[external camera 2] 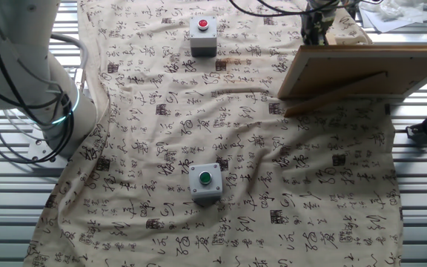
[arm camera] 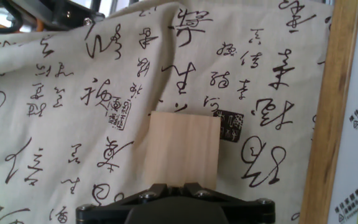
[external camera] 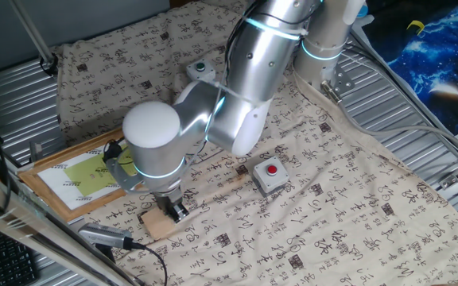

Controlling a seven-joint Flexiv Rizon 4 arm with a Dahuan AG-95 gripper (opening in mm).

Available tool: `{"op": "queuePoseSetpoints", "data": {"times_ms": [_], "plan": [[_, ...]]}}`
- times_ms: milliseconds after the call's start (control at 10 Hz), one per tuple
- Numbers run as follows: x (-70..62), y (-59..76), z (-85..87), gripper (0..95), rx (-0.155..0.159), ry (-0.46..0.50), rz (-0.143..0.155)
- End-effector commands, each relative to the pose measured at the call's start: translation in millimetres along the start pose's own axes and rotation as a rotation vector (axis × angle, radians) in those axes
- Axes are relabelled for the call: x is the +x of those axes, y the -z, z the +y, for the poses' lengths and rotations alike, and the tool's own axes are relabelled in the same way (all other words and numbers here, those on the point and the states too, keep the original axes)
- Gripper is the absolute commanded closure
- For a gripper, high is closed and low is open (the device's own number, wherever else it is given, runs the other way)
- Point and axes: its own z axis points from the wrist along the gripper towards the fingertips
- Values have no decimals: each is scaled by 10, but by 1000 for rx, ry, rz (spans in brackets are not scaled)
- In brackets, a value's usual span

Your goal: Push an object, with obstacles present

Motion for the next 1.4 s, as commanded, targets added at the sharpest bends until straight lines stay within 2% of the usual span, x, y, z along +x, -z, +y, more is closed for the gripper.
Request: {"op": "queuePoseSetpoints", "data": {"times_ms": [100,200,300,400,500,600,800,1000,1200,1400], "plan": [[-3,3,1,950,-1,0,3],[2,8,1,950,-1,2,4],[63,58,6,950,-1,4,7],[229,142,-11,950,-2,6,7],[303,171,-23,950,-2,9,6],[575,258,-51,950,3,4,8],[939,323,-63,950,11,-44,11],[1040,343,-69,950,18,-73,13],[1046,359,-83,950,19,-98,12],[1046,359,-83,950,34,-85,16]]}}
